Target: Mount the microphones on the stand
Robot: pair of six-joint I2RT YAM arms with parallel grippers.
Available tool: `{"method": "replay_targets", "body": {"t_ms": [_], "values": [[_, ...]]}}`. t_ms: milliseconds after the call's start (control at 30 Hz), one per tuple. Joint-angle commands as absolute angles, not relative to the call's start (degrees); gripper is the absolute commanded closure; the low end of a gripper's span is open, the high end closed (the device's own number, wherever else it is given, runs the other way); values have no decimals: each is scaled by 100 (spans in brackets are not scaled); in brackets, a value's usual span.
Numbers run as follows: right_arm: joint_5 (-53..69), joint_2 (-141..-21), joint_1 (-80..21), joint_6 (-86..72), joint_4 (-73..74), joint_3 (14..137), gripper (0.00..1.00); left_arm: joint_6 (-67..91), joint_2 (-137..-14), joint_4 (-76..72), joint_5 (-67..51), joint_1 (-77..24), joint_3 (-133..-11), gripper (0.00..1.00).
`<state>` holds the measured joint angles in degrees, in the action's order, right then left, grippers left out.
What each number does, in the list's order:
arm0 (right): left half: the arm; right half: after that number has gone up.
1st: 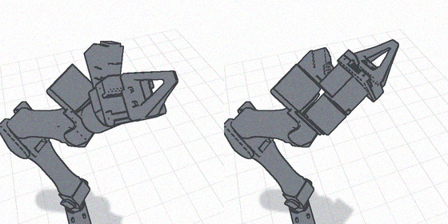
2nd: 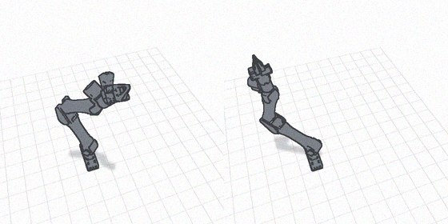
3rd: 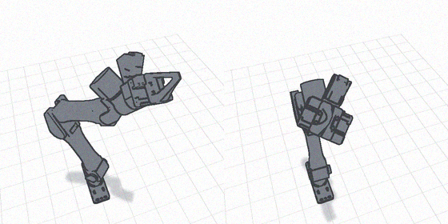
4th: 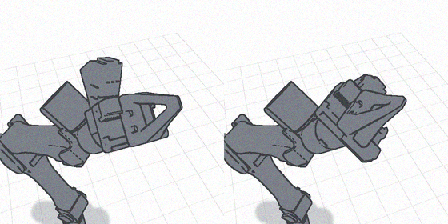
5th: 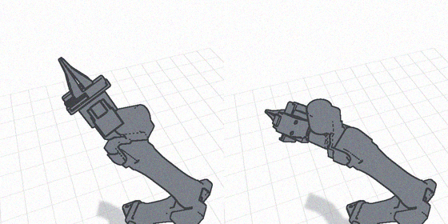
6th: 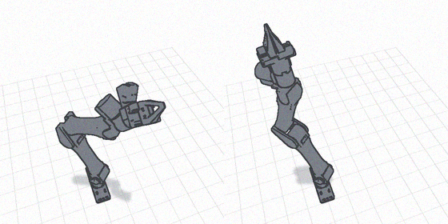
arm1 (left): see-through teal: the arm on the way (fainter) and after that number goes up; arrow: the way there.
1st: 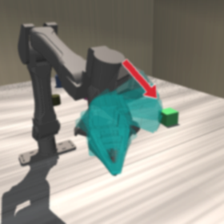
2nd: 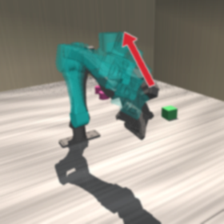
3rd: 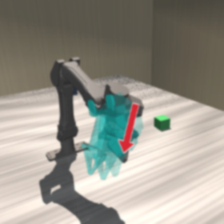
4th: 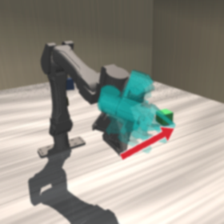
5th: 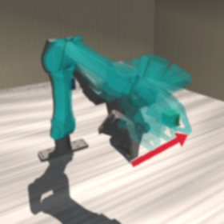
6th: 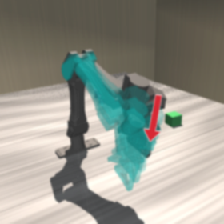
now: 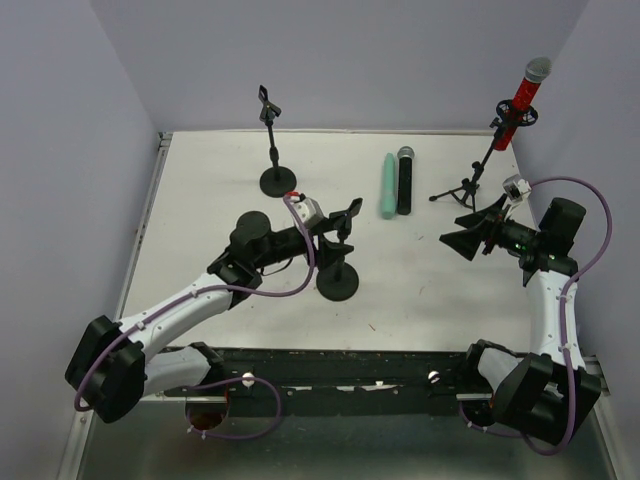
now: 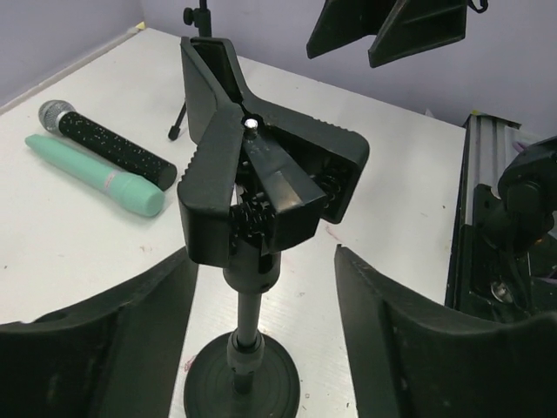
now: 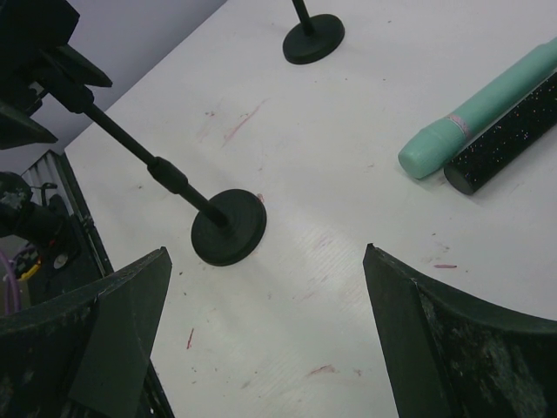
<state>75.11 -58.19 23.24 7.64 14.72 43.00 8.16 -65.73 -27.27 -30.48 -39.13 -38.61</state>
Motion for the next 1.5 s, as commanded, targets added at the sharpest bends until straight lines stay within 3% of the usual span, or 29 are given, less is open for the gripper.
{"method": "replay_targets", "body": {"t_ms": [0, 133, 267, 433, 600, 767, 900, 1300, 1467], "values": [[7690, -5792, 2329, 887, 1573, 4324, 0, 914, -6030, -2366, -2682, -3920, -3718, 23], [7559, -5705, 2320, 1132, 1791, 4403, 0, 1019, -5179, -1707, -2190, -3920, -3481, 20], [7436, -5537, 2320, 1986, 2347, 4491, 0, 1142, -4081, -724, -1312, -3920, -3445, 2], [6972, -5931, 2119, 2267, 2820, 4999, 1, 1196, -3086, 832, -694, -3850, -4138, 2], [5373, -6477, 812, 2242, 3182, 5931, 1, 354, -3129, 2239, -766, -3534, -4746, 2], [4045, -7249, -437, 1969, 3182, 6634, 2, 159, -2787, 1943, -508, -3341, -3825, 2], [3148, -8145, -1133, 1478, 2866, 7048, 3, 26, -2593, 2154, -125, -3226, -3771, 2], [-156, -10940, -1230, -835, 2214, 8981, 4, 26, -2197, 1978, -141, -3217, -3586, 2], [-447, -11837, -1230, -738, 2478, 9676, 20, 26, -2180, 1969, -132, -3217, -3577, 2]]}}
